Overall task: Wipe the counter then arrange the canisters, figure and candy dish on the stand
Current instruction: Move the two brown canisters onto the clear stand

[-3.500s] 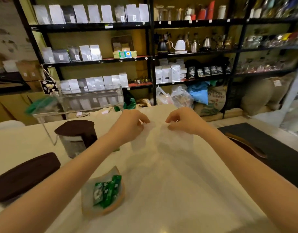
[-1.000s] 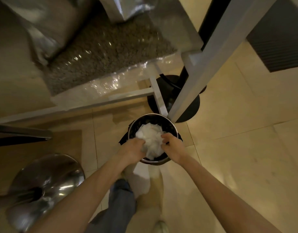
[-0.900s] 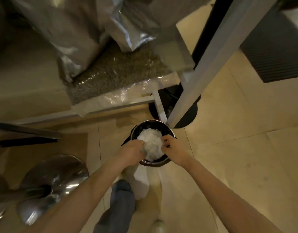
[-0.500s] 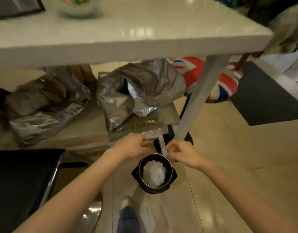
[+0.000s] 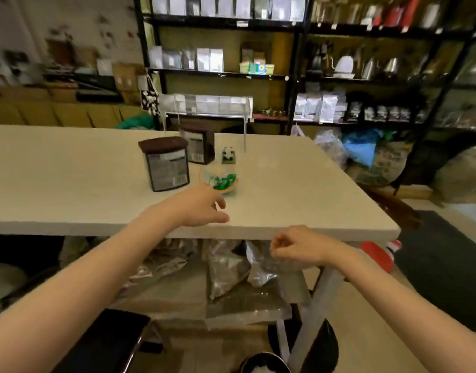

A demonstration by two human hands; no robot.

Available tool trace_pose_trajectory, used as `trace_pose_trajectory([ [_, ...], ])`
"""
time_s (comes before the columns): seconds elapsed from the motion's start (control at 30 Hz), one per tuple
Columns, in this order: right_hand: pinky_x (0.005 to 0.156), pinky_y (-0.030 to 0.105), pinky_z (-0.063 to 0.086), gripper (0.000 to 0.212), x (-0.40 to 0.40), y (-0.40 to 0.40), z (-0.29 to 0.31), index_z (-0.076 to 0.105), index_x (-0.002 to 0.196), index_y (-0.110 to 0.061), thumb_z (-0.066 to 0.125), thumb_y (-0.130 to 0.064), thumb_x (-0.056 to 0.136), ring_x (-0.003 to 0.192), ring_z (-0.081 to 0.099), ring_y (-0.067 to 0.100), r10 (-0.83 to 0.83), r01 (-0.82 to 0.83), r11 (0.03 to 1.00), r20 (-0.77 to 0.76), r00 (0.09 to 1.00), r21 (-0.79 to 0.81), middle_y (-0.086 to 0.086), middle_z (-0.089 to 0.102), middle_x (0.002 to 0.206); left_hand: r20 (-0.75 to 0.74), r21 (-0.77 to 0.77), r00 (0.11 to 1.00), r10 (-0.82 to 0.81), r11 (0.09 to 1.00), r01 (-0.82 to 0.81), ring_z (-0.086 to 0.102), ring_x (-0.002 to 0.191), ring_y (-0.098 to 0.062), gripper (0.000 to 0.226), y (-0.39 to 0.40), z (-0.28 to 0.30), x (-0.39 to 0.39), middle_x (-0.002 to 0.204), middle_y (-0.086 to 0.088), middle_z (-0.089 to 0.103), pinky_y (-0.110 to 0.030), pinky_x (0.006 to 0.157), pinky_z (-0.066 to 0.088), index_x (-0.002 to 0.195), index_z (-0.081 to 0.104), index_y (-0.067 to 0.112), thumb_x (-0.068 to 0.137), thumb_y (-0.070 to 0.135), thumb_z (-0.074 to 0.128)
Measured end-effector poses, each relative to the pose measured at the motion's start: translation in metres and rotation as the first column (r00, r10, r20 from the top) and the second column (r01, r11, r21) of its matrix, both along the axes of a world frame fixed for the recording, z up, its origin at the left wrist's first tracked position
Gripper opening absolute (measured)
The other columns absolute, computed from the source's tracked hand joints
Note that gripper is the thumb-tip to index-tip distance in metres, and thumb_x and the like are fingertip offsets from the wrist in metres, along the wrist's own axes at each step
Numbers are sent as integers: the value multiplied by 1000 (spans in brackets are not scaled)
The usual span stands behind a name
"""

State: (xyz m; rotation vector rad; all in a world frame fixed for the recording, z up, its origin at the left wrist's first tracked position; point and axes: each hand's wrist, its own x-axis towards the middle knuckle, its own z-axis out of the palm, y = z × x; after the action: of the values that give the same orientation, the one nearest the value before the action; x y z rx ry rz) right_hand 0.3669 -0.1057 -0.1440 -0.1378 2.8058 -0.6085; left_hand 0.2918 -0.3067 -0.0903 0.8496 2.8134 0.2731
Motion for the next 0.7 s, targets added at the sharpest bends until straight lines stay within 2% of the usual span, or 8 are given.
trace_pose_trajectory([
  [0.07, 78, 31, 46, 24, -17, -13, 26, 65, 101, -8, 55, -23, 85, 83, 59, 20, 39, -38, 999, -67, 997, 15, 2, 61, 92, -50, 57, 998, 45, 998, -42, 60, 104, -20, 43, -15, 17, -9, 118, -5, 64, -32, 88, 47, 123, 55, 17, 86, 39, 55],
  [0.17, 78, 33, 49, 27, -48, -36, 54, 59, 109, -10, 56, -23, 86, 76, 62, 18, 32, -40, 997, -130, 991, -59, 1, 61, 88, -172, 173, 975, 140, 979, -110, 60, 104, -21, 49, -38, 30, -24, 120, -4, 63, -38, 89, 52, 128, 49, 21, 84, 40, 57],
  [0.3, 75, 31, 48, 33, -100, -60, 68, 54, 116, -14, 56, -26, 85, 86, 62, 19, 39, -57, 996, -226, 973, -70, 5, 63, 100, -327, 354, 898, 294, 919, -172, 50, 120, -19, 61, -64, 30, -51, 135, -1, 52, -35, 97, 45, 136, 37, 22, 82, 40, 60],
  [0.4, 69, 23, 44, 37, -141, -78, 69, 51, 122, -14, 56, -24, 86, 88, 56, 16, 29, -66, 989, -262, 965, -136, 5, 62, 104, -356, 463, 852, 385, 864, -198, 43, 124, -20, 67, -84, 19, -77, 137, -3, 44, -33, 100, 41, 137, 34, 19, 80, 38, 63],
  [0.5, 70, 21, 45, 43, -177, -94, 60, 45, 128, -15, 56, -25, 87, 91, 55, 14, 7, -68, 976, -283, 959, -205, 2, 60, 107, -307, 492, 838, 451, 829, -266, 33, 132, -22, 86, -97, 3, -101, 145, -7, 34, -34, 108, 34, 142, 23, 14, 75, 37, 70],
  [0.6, 84, 28, 46, 58, -206, -105, 54, 36, 135, -17, 61, -26, 83, 103, 55, 17, -25, -57, 967, -314, 949, -248, 4, 55, 125, -169, 483, 872, 460, 810, -333, 24, 140, -22, 108, -102, -11, -120, 153, -8, 22, -35, 113, 27, 146, 6, 13, 69, 38, 75],
  [0.7, 90, 34, 48, 68, -229, -108, 50, 33, 137, -17, 67, -25, 78, 110, 54, 21, -67, -33, 942, -285, 956, -335, 6, 52, 128, -70, 503, 908, 413, 801, -326, 31, 135, -16, 116, -103, -20, -135, 152, -6, 25, -30, 108, 31, 146, -1, 12, 65, 31, 80],
])
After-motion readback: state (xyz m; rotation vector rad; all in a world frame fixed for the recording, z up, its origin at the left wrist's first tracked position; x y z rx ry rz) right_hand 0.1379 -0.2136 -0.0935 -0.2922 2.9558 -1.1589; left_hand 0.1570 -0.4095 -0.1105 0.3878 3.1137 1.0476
